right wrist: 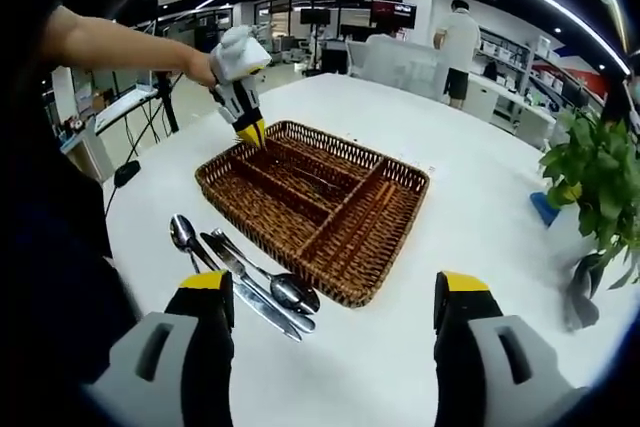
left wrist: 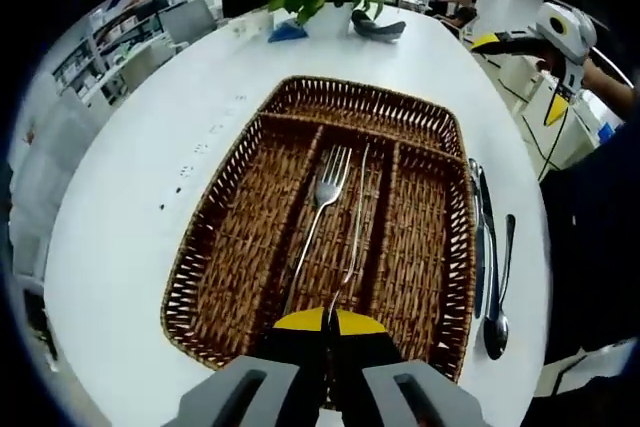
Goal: Arrange the knives, forks, and spoons in their matching storage slots by inserting each utensil handle-first until every utensil is classified and aligned in the correct compartment
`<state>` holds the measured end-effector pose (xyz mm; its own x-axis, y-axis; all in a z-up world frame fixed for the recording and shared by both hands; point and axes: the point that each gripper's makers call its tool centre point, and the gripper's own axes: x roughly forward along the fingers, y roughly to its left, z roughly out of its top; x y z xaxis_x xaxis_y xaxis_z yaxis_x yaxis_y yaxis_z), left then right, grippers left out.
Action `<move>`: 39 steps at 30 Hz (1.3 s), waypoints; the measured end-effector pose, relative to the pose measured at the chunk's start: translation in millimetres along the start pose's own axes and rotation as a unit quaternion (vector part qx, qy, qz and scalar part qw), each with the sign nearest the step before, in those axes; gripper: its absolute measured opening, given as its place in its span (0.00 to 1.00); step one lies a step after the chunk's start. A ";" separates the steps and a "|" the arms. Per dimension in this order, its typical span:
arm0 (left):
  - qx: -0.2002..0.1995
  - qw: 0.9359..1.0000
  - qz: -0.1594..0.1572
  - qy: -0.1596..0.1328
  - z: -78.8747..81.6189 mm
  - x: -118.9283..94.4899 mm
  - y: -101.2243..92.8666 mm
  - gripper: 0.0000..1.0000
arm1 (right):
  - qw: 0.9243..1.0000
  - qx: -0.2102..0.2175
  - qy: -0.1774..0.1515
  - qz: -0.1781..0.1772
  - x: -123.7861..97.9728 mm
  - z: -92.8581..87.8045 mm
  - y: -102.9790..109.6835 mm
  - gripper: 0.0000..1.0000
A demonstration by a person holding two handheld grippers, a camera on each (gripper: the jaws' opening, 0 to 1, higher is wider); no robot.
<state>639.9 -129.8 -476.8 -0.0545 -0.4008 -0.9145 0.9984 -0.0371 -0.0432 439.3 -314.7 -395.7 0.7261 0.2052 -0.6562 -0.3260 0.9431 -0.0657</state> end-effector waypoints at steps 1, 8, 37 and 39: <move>-0.006 1.000 -0.007 0.005 -1.3 2.6 -1.2 0.00 | 1.000 -0.002 0.003 -0.001 0.6 -0.9 -1.1 0.84; -0.001 0.999 -0.029 0.022 -6.5 21.6 -4.8 0.00 | 1.000 0.002 0.005 -0.005 1.7 -3.0 -6.1 0.84; 0.039 0.994 -0.076 0.074 -22.5 43.5 -9.4 0.01 | 1.000 -0.001 0.019 -0.001 9.3 -7.0 -4.7 0.84; 0.036 0.994 -0.069 0.074 -22.3 43.4 -8.0 0.02 | 1.000 -0.001 0.019 -0.001 9.9 -6.7 -4.9 0.84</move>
<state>629.9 -126.5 -525.1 -0.1830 -0.2490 -0.9511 0.9774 -0.1505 -0.1486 444.1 -319.1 -406.9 0.7031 0.1931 -0.6844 -0.3258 0.9429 -0.0686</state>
